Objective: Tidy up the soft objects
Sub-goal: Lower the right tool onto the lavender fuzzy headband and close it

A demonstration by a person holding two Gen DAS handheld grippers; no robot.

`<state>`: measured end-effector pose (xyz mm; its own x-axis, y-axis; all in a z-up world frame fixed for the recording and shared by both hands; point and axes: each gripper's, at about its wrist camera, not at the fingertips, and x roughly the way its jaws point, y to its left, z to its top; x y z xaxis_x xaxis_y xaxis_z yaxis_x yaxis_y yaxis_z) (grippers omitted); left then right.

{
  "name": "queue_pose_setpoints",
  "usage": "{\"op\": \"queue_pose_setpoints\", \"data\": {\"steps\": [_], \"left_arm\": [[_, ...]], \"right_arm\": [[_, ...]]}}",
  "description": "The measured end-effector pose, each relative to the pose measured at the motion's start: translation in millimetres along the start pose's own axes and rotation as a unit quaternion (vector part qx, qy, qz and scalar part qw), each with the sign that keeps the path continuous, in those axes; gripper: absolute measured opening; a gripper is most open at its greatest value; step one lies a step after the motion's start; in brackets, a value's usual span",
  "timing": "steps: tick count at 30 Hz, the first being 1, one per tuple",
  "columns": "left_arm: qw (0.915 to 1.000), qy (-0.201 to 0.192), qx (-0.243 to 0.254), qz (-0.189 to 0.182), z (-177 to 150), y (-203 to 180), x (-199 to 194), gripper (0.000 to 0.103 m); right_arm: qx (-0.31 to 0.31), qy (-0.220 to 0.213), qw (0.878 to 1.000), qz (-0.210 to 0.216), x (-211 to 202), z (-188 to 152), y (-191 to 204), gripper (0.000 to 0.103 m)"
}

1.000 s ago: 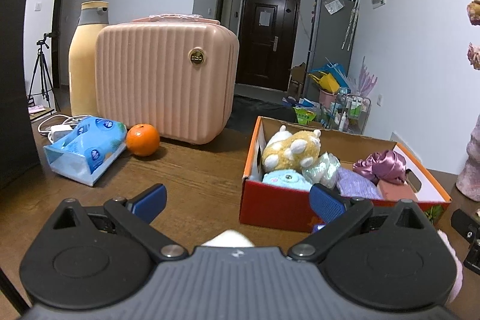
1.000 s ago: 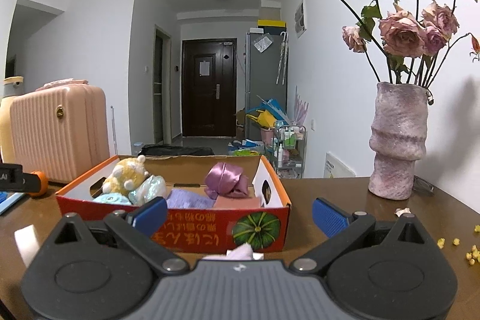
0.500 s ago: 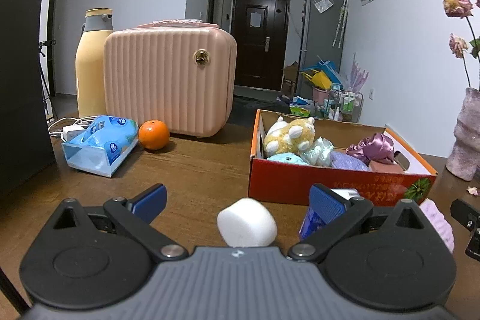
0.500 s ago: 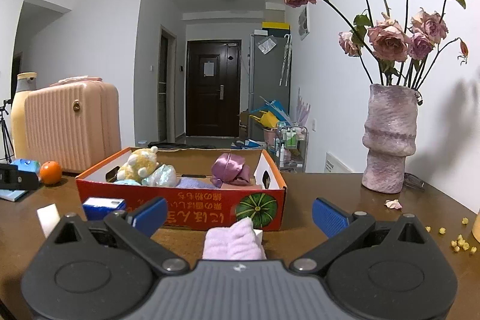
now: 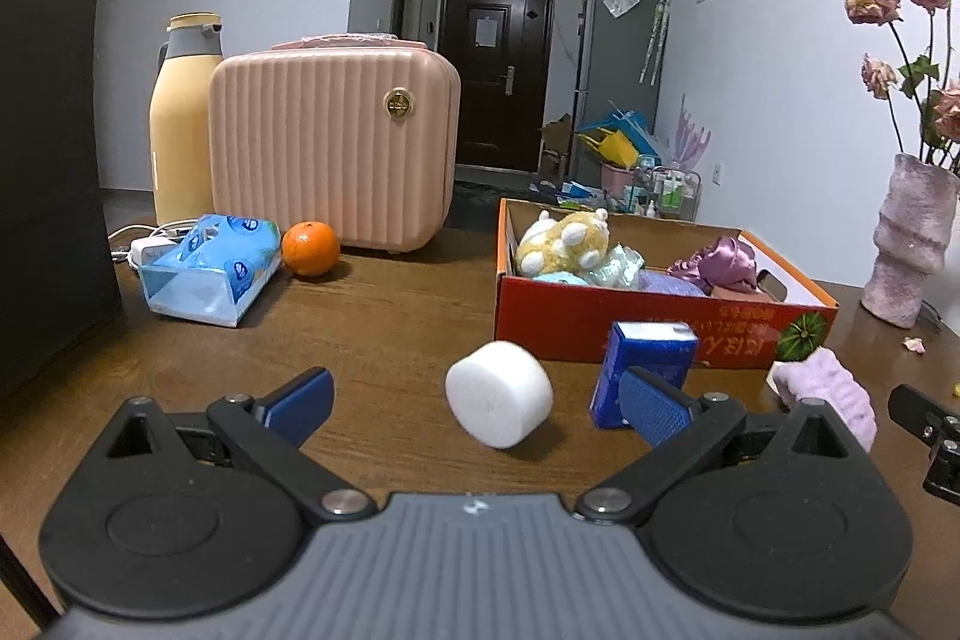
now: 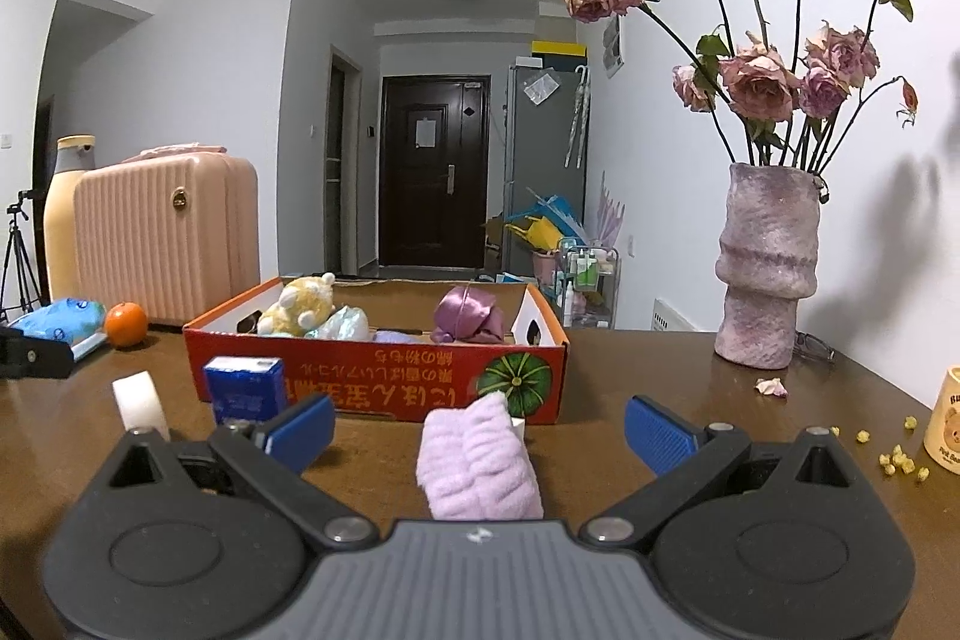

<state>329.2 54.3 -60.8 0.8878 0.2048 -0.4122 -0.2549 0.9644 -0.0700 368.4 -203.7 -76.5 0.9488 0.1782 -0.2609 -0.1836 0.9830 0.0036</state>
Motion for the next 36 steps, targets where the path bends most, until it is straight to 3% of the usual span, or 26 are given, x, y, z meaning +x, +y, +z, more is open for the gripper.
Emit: {"op": "queue_pose_setpoints", "data": {"steps": [16, 31, 36], "left_arm": [[0.9997, 0.013, 0.009, -0.017, -16.0, 14.4, -20.5, 0.103], [0.9991, 0.032, 0.020, -0.018, -23.1, 16.6, 0.5, 0.103], [0.9979, 0.056, 0.016, -0.028, -21.4, 22.4, 13.4, 0.103]], "right_arm": [[0.012, 0.023, 1.000, 0.016, -19.9, -12.4, -0.4, 0.103], [0.000, 0.054, 0.998, 0.015, -3.8, -18.4, 3.5, 0.103], [-0.008, 0.062, 0.998, 0.010, 10.4, -18.0, 3.1, 0.103]]}}
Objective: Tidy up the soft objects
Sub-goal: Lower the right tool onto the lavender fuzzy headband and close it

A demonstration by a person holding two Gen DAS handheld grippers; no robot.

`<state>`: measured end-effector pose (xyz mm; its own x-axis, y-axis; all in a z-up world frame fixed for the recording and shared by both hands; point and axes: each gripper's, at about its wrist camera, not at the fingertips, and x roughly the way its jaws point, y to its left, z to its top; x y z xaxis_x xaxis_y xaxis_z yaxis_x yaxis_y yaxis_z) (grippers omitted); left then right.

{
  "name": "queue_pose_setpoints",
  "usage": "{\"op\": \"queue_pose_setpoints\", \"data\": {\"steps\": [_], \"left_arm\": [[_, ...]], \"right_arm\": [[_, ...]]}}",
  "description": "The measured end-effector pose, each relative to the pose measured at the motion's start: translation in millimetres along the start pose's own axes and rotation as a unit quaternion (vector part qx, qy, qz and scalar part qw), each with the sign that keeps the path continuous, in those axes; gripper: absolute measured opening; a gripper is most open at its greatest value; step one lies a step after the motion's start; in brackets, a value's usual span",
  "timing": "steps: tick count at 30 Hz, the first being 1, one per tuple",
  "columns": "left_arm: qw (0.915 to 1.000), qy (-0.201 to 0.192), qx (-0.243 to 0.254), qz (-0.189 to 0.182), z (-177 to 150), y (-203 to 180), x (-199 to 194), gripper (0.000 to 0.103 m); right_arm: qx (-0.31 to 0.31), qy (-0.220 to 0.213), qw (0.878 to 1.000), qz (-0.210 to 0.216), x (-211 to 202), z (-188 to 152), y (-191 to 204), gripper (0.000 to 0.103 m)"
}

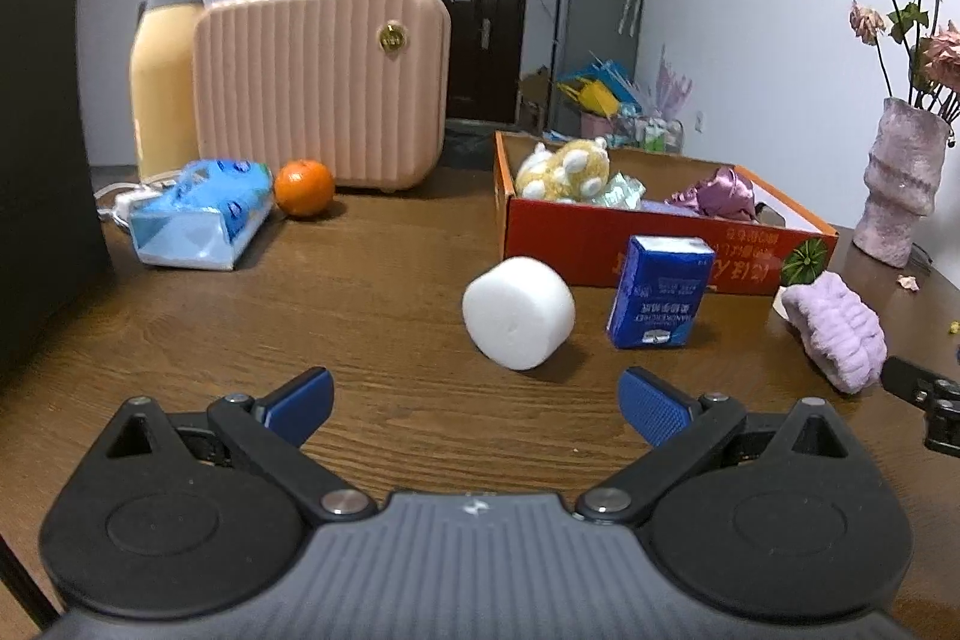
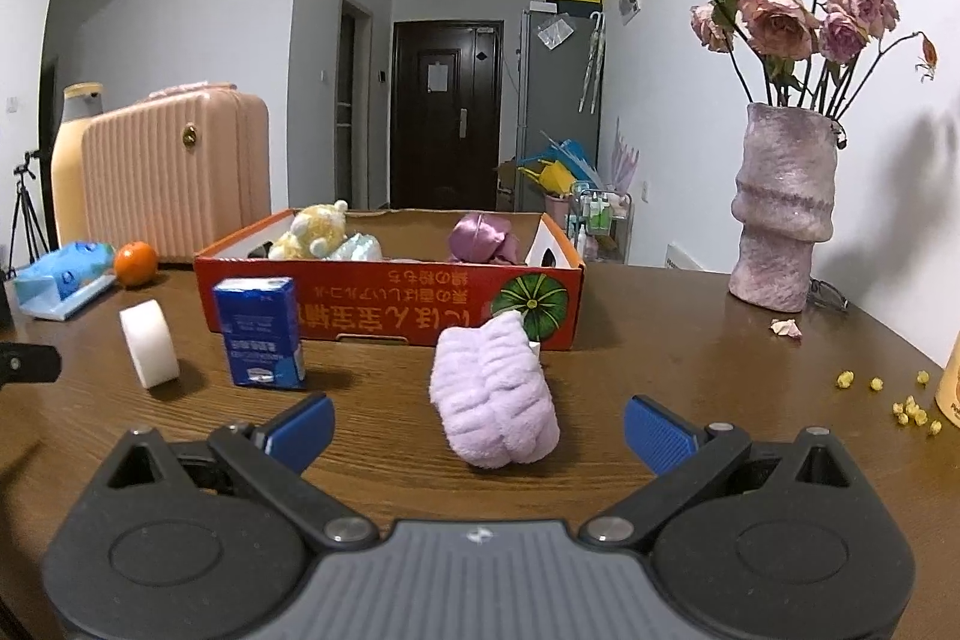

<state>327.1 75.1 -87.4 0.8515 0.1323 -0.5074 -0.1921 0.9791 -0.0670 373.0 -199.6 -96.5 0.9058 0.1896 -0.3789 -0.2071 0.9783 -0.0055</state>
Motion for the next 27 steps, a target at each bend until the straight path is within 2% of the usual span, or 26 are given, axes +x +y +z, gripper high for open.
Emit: {"op": "queue_pose_setpoints", "data": {"steps": [4, 9, 20, 25, 27], "left_arm": [[0.9995, 0.014, -0.010, -0.028, 1.7, 6.0, 6.5, 0.103], [0.9999, 0.010, 0.003, -0.010, 3.9, 2.1, 10.5, 0.103], [0.9998, 0.017, 0.003, -0.003, 7.5, 2.1, 25.4, 0.103], [0.9998, 0.018, 0.001, -0.007, 6.7, 2.5, 26.5, 0.103], [0.9998, 0.020, 0.001, -0.010, 6.2, 2.6, 26.3, 0.103]], "right_arm": [[-0.012, 0.014, 1.000, -0.001, 16.6, 2.5, 1.7, 0.103], [-0.017, 0.032, 0.999, -0.005, 37.2, 6.8, 1.5, 0.103], [-0.022, 0.069, 0.997, -0.006, 80.4, 15.3, -0.1, 0.100], [-0.025, 0.098, 0.995, -0.008, 98.4, 14.6, 0.1, 0.084], [-0.025, 0.107, 0.994, -0.009, 102.0, 14.0, -0.6, 0.069]]}}
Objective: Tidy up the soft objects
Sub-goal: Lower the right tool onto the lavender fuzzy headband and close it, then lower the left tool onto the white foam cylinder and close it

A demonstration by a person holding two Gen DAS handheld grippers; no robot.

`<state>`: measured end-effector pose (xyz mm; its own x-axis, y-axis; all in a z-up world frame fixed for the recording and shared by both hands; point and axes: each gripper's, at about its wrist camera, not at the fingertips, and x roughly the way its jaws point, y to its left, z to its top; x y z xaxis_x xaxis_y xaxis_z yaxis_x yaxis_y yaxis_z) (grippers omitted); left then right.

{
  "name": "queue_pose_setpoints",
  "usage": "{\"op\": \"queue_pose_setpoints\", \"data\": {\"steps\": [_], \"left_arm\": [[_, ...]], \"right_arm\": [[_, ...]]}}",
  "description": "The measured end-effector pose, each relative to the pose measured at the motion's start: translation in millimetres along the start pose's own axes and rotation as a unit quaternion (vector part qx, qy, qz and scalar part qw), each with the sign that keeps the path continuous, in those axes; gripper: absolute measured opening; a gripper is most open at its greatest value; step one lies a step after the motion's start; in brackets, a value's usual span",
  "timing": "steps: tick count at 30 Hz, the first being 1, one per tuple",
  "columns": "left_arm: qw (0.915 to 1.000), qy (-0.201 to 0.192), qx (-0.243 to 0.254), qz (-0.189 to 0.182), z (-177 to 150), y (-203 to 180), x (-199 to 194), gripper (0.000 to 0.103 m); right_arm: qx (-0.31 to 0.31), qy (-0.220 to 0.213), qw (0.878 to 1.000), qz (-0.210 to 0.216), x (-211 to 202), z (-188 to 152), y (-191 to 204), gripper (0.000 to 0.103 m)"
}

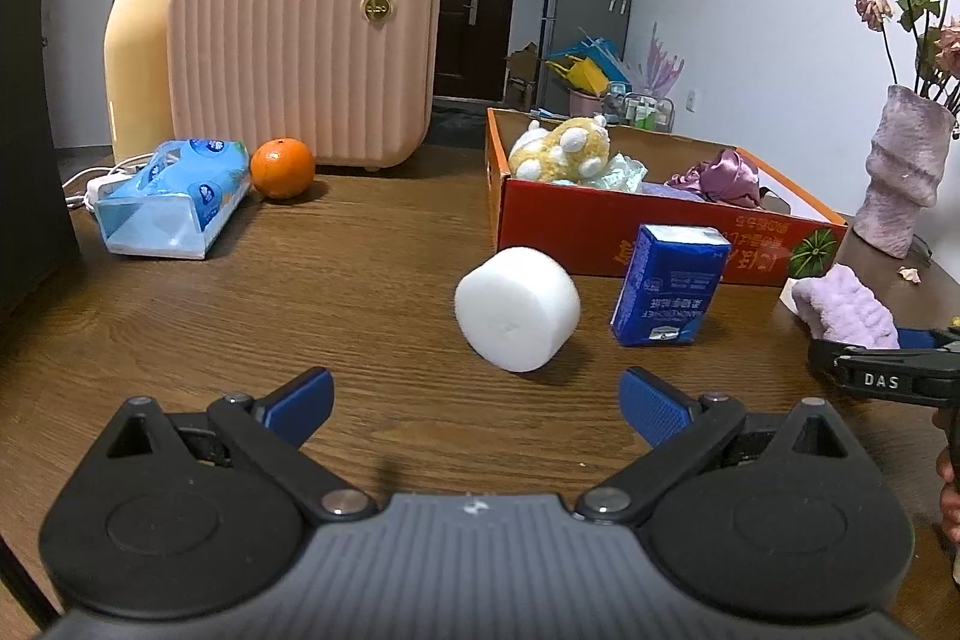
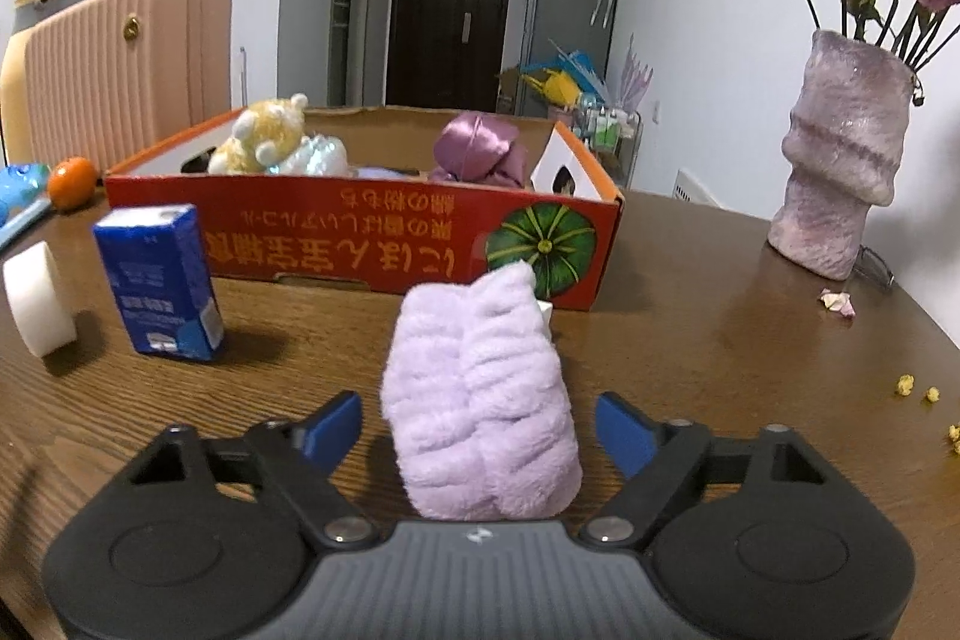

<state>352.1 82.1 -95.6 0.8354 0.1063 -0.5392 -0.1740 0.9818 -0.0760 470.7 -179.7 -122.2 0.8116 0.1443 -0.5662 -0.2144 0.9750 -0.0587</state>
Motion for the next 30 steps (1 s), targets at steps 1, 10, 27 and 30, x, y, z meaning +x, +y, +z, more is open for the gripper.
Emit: {"op": "queue_pose_setpoints", "data": {"steps": [1, 10, 27, 30], "left_arm": [[1.0000, 0.000, 0.000, 0.000, -0.4, 0.2, -0.3, 0.103], [0.9999, -0.006, -0.006, -0.006, -0.4, 2.8, -2.9, 0.103], [0.9993, -0.031, 0.018, -0.004, 5.3, 3.0, -1.5, 0.103], [0.9992, -0.032, 0.022, -0.006, 8.1, 5.5, 3.9, 0.103]], "right_arm": [[0.002, 0.005, 1.000, 0.001, 0.9, -0.3, -1.2, 0.064], [0.023, -0.013, 1.000, 0.008, -10.7, -5.3, -9.4, 0.046], [0.062, -0.089, 0.994, 0.004, -48.2, -10.2, -25.2, 0.046], [0.063, -0.093, 0.994, 0.001, -51.8, -11.9, -25.7, 0.046]]}}
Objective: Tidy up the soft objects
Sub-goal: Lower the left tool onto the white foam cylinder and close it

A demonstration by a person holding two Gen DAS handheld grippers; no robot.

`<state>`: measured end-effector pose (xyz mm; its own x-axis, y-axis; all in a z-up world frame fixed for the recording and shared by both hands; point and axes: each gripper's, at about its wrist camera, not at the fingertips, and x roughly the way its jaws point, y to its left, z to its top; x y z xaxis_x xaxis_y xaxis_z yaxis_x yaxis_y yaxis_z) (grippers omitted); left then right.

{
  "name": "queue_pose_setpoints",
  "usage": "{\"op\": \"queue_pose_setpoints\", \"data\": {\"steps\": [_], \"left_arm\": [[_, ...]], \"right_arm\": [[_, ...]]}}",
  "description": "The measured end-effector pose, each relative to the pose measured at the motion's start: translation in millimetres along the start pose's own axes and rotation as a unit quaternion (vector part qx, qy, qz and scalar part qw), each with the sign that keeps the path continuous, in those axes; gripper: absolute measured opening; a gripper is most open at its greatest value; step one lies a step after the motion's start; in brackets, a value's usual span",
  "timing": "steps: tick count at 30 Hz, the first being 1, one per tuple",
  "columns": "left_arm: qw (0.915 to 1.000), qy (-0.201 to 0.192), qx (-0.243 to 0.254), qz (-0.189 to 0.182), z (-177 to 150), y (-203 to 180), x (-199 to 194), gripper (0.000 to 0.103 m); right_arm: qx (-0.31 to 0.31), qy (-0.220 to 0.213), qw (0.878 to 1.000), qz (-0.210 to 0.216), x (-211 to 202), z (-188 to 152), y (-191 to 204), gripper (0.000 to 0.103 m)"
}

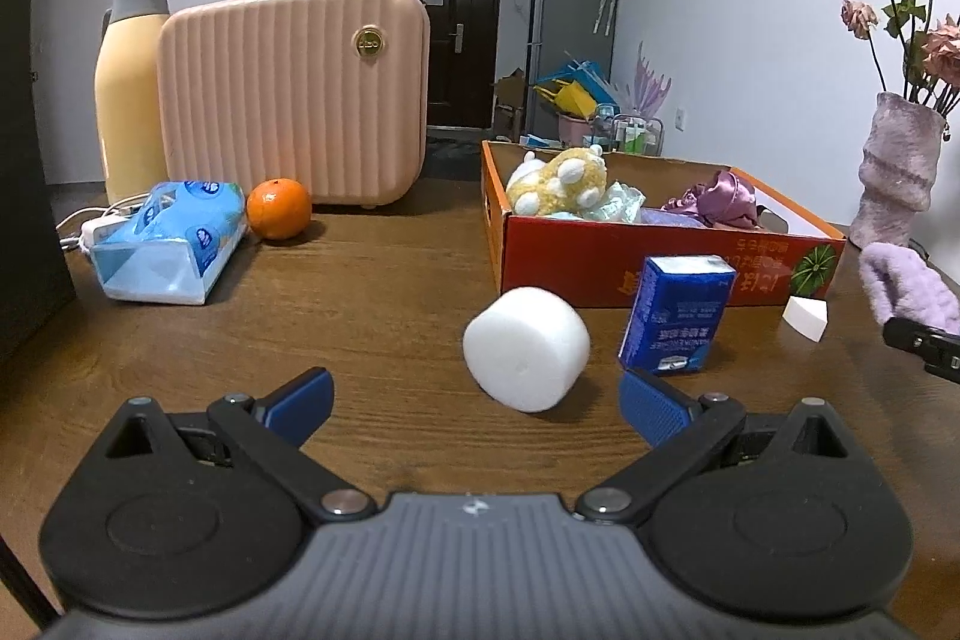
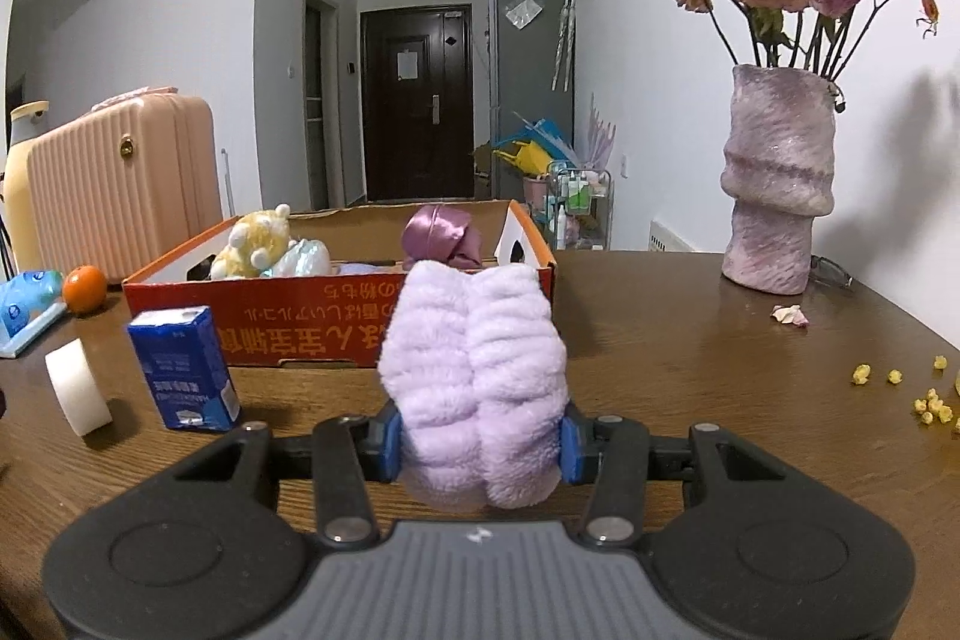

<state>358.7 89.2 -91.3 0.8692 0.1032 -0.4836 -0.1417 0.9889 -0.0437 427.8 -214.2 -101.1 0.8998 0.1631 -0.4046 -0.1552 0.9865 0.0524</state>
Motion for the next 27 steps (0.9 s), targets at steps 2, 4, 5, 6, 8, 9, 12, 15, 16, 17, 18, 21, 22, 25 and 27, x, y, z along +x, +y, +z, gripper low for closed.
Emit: {"op": "queue_pose_setpoints", "data": {"steps": [2, 4, 5, 6, 8, 9, 12, 15, 16, 17, 18, 21, 22, 25, 27], "left_arm": [[1.0000, -0.001, 0.005, -0.002, 1.6, 1.0, 4.0, 0.103], [0.9999, -0.002, 0.012, -0.004, 2.6, 1.3, 8.0, 0.103], [0.9998, -0.002, 0.016, -0.005, 3.1, 1.2, 10.0, 0.103], [0.9998, -0.003, 0.021, -0.007, 3.8, 1.0, 11.9, 0.103], [0.9995, -0.003, 0.031, -0.006, 4.7, 0.2, 16.6, 0.103], [0.9993, -0.003, 0.037, -0.005, 4.8, -0.2, 19.0, 0.103], [0.9988, -0.002, 0.049, -0.004, 5.7, -1.1, 26.1, 0.103], [0.9985, 0.005, 0.054, -0.012, 7.6, -0.9, 33.6, 0.103], [0.9983, 0.007, 0.056, -0.014, 8.0, -1.1, 36.3, 0.103], [0.9981, 0.008, 0.059, -0.017, 8.6, -1.6, 39.3, 0.103], [0.9978, 0.010, 0.062, -0.019, 9.1, -2.5, 42.4, 0.103], [0.9970, 0.016, 0.071, -0.025, 11.4, -4.6, 53.1, 0.103], [0.9967, 0.019, 0.074, -0.027, 12.2, -5.7, 56.9, 0.103], [0.9956, 0.032, 0.080, -0.035, 14.2, -7.1, 68.8, 0.103], [0.9952, 0.037, 0.081, -0.039, 15.8, -6.8, 75.0, 0.103]], "right_arm": [[0.001, -0.002, 1.000, -0.002, -2.2, -0.9, 0.0, 0.046], [0.002, -0.003, 1.000, -0.005, -3.4, -1.3, -0.4, 0.046], [0.002, -0.004, 1.000, -0.006, -4.1, -1.5, -0.8, 0.046], [0.003, -0.005, 1.000, -0.007, -4.8, -1.8, -1.0, 0.046], [0.005, -0.006, 1.000, -0.010, -5.8, -2.3, -1.7, 0.046], [0.005, -0.006, 1.000, -0.011, -5.9, -2.3, -2.0, 0.046], [0.007, -0.007, 1.000, -0.012, -6.3, -2.5, -2.8, 0.046], [0.007, -0.006, 1.000, -0.011, -6.2, -2.4, -3.1, 0.046], [0.007, -0.006, 1.000, -0.010, -6.1, -2.5, -3.0, 0.046], [0.008, -0.006, 1.000, -0.010, -6.0, -2.4, -3.2, 0.046], [0.009, -0.006, 1.000, -0.010, -5.9, -2.3, -3.5, 0.046], [0.011, -0.005, 1.000, -0.010, -5.2, -2.6, -3.4, 0.046], [0.012, -0.005, 1.000, -0.011, -4.9, -2.6, -3.3, 0.046], [0.015, -0.005, 1.000, -0.015, -4.3, -2.5, -4.1, 0.046], [0.016, -0.003, 1.000, -0.016, -3.5, -2.5, -4.6, 0.046]]}}
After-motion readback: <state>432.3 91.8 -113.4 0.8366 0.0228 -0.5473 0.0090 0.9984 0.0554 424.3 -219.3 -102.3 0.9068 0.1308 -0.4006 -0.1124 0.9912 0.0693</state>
